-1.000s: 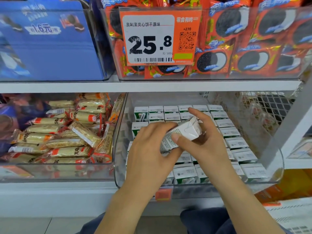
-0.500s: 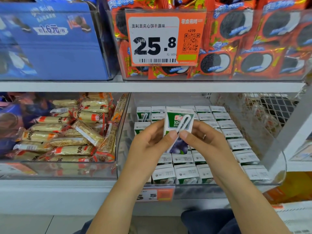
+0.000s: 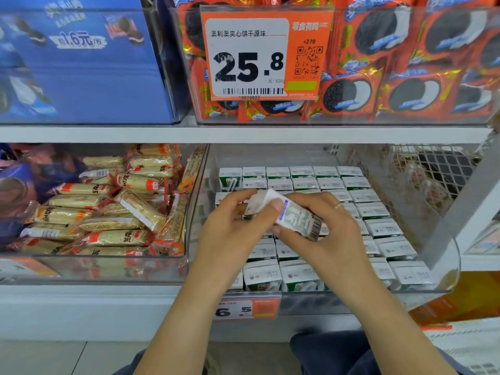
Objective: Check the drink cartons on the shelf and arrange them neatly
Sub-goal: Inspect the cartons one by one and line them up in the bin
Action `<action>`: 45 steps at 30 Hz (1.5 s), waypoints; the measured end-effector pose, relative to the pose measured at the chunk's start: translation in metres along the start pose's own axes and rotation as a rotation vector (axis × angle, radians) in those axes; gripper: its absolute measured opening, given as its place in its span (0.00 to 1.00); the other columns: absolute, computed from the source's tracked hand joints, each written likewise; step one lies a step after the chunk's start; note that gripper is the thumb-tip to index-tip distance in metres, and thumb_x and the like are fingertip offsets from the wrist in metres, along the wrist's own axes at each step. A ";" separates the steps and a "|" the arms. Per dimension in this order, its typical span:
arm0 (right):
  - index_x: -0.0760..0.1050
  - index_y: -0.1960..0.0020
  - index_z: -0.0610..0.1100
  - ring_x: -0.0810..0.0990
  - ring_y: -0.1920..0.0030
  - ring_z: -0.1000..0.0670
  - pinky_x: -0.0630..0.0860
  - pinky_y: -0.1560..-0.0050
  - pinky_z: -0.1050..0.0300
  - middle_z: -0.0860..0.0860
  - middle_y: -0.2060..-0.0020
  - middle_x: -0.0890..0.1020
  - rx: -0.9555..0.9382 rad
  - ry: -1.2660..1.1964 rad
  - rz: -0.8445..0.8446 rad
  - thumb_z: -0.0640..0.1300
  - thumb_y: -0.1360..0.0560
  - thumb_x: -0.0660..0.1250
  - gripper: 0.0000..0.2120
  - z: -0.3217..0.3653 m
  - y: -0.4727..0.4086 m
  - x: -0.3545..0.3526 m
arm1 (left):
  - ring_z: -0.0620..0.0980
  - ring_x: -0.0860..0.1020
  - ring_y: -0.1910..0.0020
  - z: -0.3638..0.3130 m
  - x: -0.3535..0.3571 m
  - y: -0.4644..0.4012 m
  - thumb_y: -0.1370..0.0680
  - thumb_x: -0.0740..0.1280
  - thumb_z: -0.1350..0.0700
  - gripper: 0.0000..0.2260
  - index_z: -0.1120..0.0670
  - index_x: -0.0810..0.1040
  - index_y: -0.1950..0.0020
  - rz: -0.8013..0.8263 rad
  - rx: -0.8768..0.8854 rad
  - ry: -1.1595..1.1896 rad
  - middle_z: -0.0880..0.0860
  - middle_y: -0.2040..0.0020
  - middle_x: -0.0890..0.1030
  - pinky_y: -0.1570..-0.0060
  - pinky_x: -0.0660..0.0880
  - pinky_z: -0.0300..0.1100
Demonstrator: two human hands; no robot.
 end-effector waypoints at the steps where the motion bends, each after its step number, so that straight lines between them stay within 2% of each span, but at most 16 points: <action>1: 0.77 0.47 0.58 0.77 0.51 0.59 0.71 0.54 0.72 0.54 0.53 0.77 -0.029 0.018 0.007 0.44 0.33 0.77 0.19 0.003 0.001 0.002 | 0.42 0.82 0.55 0.000 -0.001 0.000 0.37 0.73 0.42 0.21 0.44 0.78 0.45 -0.025 0.007 -0.005 0.46 0.52 0.84 0.57 0.79 0.34; 3: 0.78 0.45 0.57 0.76 0.50 0.59 0.70 0.53 0.72 0.55 0.52 0.77 -0.060 0.026 0.025 0.47 0.34 0.77 0.19 0.008 0.003 0.006 | 0.41 0.82 0.57 -0.001 -0.003 -0.001 0.34 0.76 0.50 0.18 0.45 0.78 0.46 -0.066 0.015 0.035 0.47 0.53 0.83 0.61 0.77 0.31; 5: 0.76 0.44 0.58 0.76 0.47 0.60 0.70 0.50 0.73 0.57 0.50 0.77 -0.046 0.002 0.038 0.52 0.34 0.75 0.19 0.008 0.002 0.005 | 0.43 0.83 0.55 0.000 -0.007 -0.002 0.38 0.76 0.48 0.23 0.49 0.79 0.44 -0.081 0.002 0.110 0.49 0.52 0.84 0.58 0.79 0.33; 8: 0.74 0.39 0.59 0.76 0.44 0.63 0.75 0.46 0.67 0.60 0.44 0.78 0.153 -0.155 0.071 0.59 0.34 0.69 0.23 -0.008 -0.003 0.002 | 0.46 0.83 0.51 -0.005 -0.015 -0.002 0.40 0.74 0.45 0.30 0.53 0.79 0.41 -0.093 0.020 0.217 0.50 0.51 0.85 0.54 0.80 0.36; 10: 0.74 0.38 0.55 0.79 0.46 0.62 0.77 0.44 0.61 0.58 0.45 0.81 0.274 -0.286 0.143 0.59 0.34 0.68 0.25 -0.018 -0.004 0.006 | 0.45 0.83 0.50 -0.009 -0.017 -0.001 0.40 0.74 0.45 0.30 0.53 0.79 0.39 -0.088 0.043 0.267 0.49 0.51 0.85 0.53 0.79 0.35; 12: 0.77 0.40 0.51 0.80 0.46 0.58 0.76 0.40 0.55 0.56 0.48 0.83 0.319 -0.386 0.209 0.57 0.33 0.70 0.23 -0.018 -0.002 0.011 | 0.45 0.83 0.49 -0.010 -0.015 0.000 0.39 0.74 0.46 0.29 0.52 0.78 0.39 -0.068 0.051 0.303 0.49 0.50 0.85 0.53 0.79 0.35; 15: 0.79 0.43 0.49 0.81 0.47 0.54 0.76 0.39 0.52 0.53 0.50 0.84 0.320 -0.465 0.184 0.54 0.34 0.72 0.20 -0.016 0.000 0.008 | 0.46 0.82 0.46 -0.011 -0.008 0.000 0.38 0.78 0.48 0.28 0.49 0.79 0.39 0.016 0.037 0.319 0.49 0.47 0.84 0.52 0.78 0.36; 19: 0.79 0.43 0.47 0.80 0.44 0.47 0.75 0.40 0.52 0.48 0.49 0.84 0.283 -0.494 0.113 0.52 0.36 0.74 0.23 -0.015 -0.003 -0.004 | 0.44 0.81 0.45 -0.011 -0.005 -0.001 0.38 0.77 0.49 0.27 0.46 0.78 0.40 0.128 0.053 0.175 0.46 0.46 0.84 0.53 0.76 0.32; 22: 0.79 0.46 0.47 0.80 0.48 0.47 0.78 0.49 0.59 0.47 0.51 0.84 0.230 -0.498 0.090 0.51 0.38 0.75 0.22 -0.012 -0.005 -0.012 | 0.41 0.81 0.47 -0.004 0.001 -0.002 0.40 0.76 0.49 0.27 0.45 0.77 0.41 0.184 0.043 0.058 0.44 0.47 0.83 0.55 0.76 0.31; 24: 0.79 0.47 0.49 0.80 0.50 0.50 0.77 0.53 0.62 0.50 0.54 0.84 0.194 -0.503 0.109 0.51 0.40 0.75 0.22 -0.008 -0.005 -0.015 | 0.42 0.81 0.47 0.000 0.005 -0.001 0.41 0.76 0.51 0.27 0.45 0.76 0.42 0.219 0.034 -0.011 0.44 0.46 0.83 0.52 0.77 0.35; 28: 0.80 0.49 0.55 0.80 0.50 0.49 0.78 0.51 0.57 0.53 0.55 0.83 0.149 -0.462 0.178 0.50 0.44 0.77 0.23 -0.003 -0.002 -0.014 | 0.41 0.78 0.42 0.005 0.010 0.001 0.38 0.78 0.53 0.28 0.47 0.75 0.40 0.287 0.022 -0.205 0.44 0.44 0.82 0.40 0.74 0.42; 32: 0.79 0.51 0.58 0.80 0.52 0.54 0.77 0.49 0.58 0.56 0.56 0.83 0.122 -0.363 0.200 0.47 0.45 0.79 0.23 0.001 -0.001 -0.009 | 0.38 0.76 0.42 0.009 0.011 0.001 0.34 0.79 0.58 0.27 0.46 0.74 0.38 0.299 0.009 -0.335 0.41 0.42 0.80 0.37 0.72 0.42; 34: 0.78 0.50 0.56 0.80 0.51 0.54 0.76 0.49 0.58 0.55 0.54 0.83 0.136 -0.327 0.193 0.44 0.44 0.78 0.24 -0.001 -0.001 -0.007 | 0.38 0.76 0.41 0.012 0.012 0.000 0.33 0.79 0.57 0.26 0.46 0.74 0.38 0.297 0.018 -0.381 0.40 0.42 0.80 0.38 0.72 0.41; 38: 0.77 0.47 0.55 0.80 0.49 0.54 0.76 0.47 0.61 0.52 0.51 0.81 0.116 -0.239 0.194 0.46 0.43 0.78 0.25 0.001 0.000 -0.002 | 0.34 0.76 0.45 0.017 0.016 0.000 0.32 0.78 0.57 0.24 0.43 0.75 0.42 0.311 0.062 -0.431 0.36 0.46 0.80 0.46 0.71 0.30; 42: 0.76 0.48 0.59 0.79 0.48 0.55 0.75 0.44 0.59 0.52 0.50 0.80 0.061 -0.202 0.170 0.47 0.43 0.78 0.25 0.006 0.001 -0.001 | 0.34 0.76 0.45 0.018 0.017 -0.001 0.32 0.78 0.55 0.24 0.41 0.75 0.41 0.299 0.093 -0.481 0.36 0.46 0.80 0.44 0.73 0.39; 45: 0.75 0.48 0.61 0.78 0.46 0.56 0.75 0.46 0.64 0.56 0.51 0.78 0.005 -0.147 0.161 0.48 0.42 0.78 0.25 0.010 0.003 0.001 | 0.33 0.76 0.47 0.015 0.017 -0.001 0.33 0.78 0.57 0.25 0.38 0.73 0.43 0.280 0.120 -0.505 0.36 0.47 0.80 0.48 0.74 0.33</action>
Point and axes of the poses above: each hand's wrist, its own y-axis away from the middle knuckle, its own x-axis out of the palm, z = x × y, the point moved 9 cm from there along -y, towards the middle knuckle
